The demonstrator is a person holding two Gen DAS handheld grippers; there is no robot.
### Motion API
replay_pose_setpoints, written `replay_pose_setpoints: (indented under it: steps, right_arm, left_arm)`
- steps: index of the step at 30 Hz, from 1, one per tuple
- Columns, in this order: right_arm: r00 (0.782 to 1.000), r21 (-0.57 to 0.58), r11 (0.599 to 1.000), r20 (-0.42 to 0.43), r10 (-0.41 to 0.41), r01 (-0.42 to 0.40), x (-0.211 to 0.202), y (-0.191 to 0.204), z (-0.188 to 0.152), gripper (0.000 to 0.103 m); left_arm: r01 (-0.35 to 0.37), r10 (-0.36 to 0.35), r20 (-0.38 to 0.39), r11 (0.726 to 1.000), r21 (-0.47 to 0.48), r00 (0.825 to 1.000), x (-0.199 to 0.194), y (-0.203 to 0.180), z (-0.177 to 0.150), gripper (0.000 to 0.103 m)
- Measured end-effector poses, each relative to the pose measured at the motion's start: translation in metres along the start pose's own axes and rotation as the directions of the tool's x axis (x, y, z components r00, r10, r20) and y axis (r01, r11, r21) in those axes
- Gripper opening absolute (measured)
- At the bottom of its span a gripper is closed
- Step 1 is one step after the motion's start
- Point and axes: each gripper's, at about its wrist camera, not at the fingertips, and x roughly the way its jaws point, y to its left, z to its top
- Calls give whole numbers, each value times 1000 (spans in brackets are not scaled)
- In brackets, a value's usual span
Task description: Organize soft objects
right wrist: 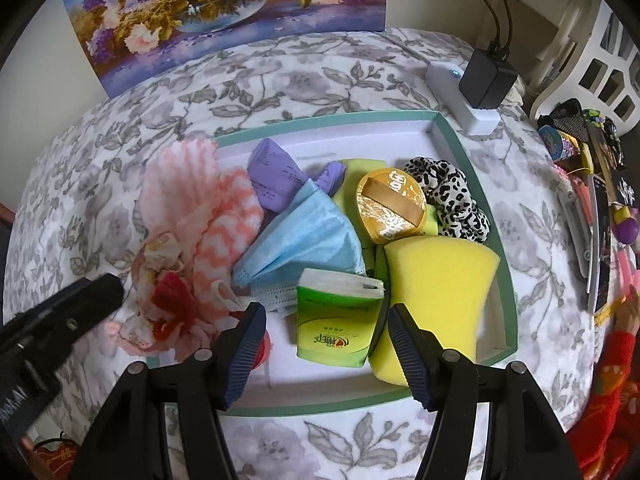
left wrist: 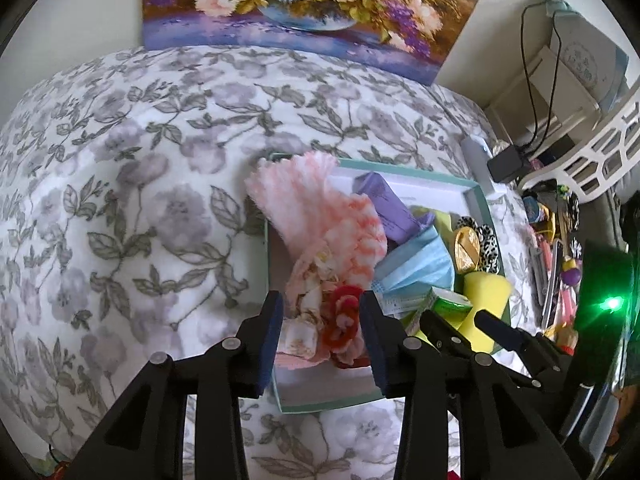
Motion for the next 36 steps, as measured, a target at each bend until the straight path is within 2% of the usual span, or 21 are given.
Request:
replay_pose_setpoints:
  steps: [3,7,10,15,18,22,24,26,28,32,36]
  right_arm:
    - [1000,-10,1000,-4,0,0,0,2,-2,67]
    - [1000,-23,1000,0,-7,7,-3,6,-4,67]
    - [1000,-34,999,1,-8,8,-4,9,-6,69]
    - [1000,-46,999,7,-15,15,-5,14,-9,70]
    - [1000,-49,999,10,-19,19,-6,17,-14,79]
    - [1000,-47,999,15,-20,21,-7,19,-22,79]
    - [1000,-37,999,15,-18,19,-8,18,-26,84]
    - [1000,-31,999,16,-19,20,-8,18,-32,98]
    - [999,-41,999,24,-26,27,-10,20,-38,103]
    - [999,-61,998,41,-31,34,-14,27,-49,103]
    - [998,-66,997,54,-23,26,-19,32,-59,103]
  left_arm:
    - [-14,14,11,1000,-17,1000,-4,7,0,42]
    - [-75,76,25,997,-29,997,-7,16,0,43]
    - [-120,121,22,992,-36,992,-6,24,-1,73]
    - [-197,197,15,980,-35,980,-1,36,-8,75]
    - [-232,233,12,972,-18,972,2,40,-13,84]
    - [-257,257,14,966,-3,966,2,43,-20,85]
    - [-277,277,18,961,7,961,3,45,-24,86]
    - [-303,303,20,953,15,953,3,47,-28,101]
    - [-319,319,15,948,9,948,3,52,-33,103]
    - [-312,312,10,950,-10,950,-1,60,-39,103]
    - [-339,339,-8,941,-11,941,-4,67,-46,103]
